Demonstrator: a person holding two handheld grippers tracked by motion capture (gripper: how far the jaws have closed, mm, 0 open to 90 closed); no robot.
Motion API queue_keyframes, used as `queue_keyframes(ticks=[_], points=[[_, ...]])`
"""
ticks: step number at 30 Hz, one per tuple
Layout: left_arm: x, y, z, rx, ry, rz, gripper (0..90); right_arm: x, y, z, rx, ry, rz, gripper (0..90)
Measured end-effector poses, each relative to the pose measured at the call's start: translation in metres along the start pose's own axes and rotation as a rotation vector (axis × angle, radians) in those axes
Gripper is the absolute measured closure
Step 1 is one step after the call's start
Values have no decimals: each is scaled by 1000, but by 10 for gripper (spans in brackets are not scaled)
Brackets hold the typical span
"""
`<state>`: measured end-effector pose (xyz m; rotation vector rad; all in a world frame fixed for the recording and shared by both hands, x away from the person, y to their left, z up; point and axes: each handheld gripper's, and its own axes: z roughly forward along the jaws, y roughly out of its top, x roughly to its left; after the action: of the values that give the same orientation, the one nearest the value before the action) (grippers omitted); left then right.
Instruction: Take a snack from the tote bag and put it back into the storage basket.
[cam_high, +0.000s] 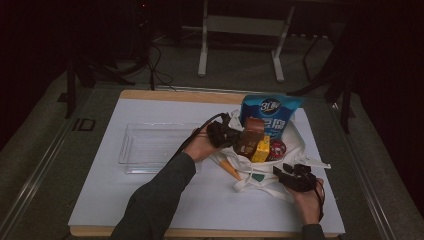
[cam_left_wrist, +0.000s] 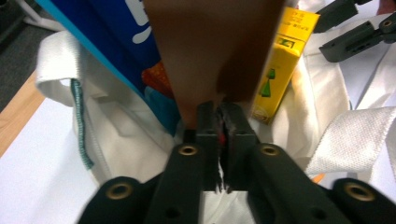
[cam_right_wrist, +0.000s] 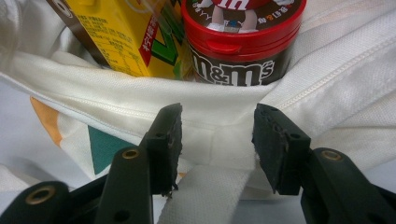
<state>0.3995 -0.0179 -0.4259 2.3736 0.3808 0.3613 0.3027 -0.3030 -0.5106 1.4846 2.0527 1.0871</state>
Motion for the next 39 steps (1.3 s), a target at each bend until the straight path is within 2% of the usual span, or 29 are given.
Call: queue_keyframes(ticks=[4, 8, 13, 21, 26, 30, 32, 39], points=[[9, -2, -3, 10, -17, -12, 655, 0, 0, 0, 1, 2, 1, 524], [11, 0, -5, 13, -16, 7, 562, -1, 0, 0, 1, 7, 2, 523], [17, 2, -9, -8, -27, 1, 452, -1, 0, 0, 0, 7, -1, 523], [22, 6, -17, -57, -92, -6, 399, -1, 0, 0, 1, 8, -1, 522], [23, 13, -15, -53, -84, -7, 305, -1, -1, 0, 2, 8, -1, 522], [26, 18, -14, -76, -103, -5, 282, -1, -1, 0, 2, 12, 1, 522], [26, 21, -12, -71, -103, 4, 270, -2, -1, 0, 2, 13, 0, 522], [30, 31, -6, -89, -111, -10, 255, -2, -1, 0, 0, 19, 3, 521]])
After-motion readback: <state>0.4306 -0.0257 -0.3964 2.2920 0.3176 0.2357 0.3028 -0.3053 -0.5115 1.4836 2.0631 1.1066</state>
